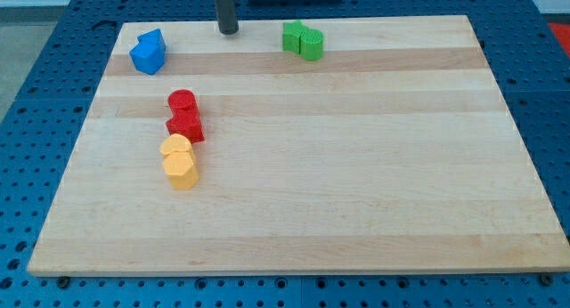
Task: Push the blue triangle to the bottom of green circle
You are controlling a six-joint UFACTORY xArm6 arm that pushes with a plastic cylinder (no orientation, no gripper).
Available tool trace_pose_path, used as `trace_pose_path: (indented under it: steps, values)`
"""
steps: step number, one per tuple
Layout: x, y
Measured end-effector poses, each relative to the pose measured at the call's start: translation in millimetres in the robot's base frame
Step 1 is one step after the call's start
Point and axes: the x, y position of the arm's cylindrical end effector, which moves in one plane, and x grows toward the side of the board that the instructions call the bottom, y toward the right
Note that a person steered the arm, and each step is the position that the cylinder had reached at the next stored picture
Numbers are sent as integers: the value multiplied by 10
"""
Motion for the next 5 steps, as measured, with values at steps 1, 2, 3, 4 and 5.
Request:
trace_pose_path:
  steps: [1,2,3,4,5]
  values:
    - [-43,-5]
    - [-165,-62]
    - [-158,-73]
    - [-161,-108]
    - [-165,-666]
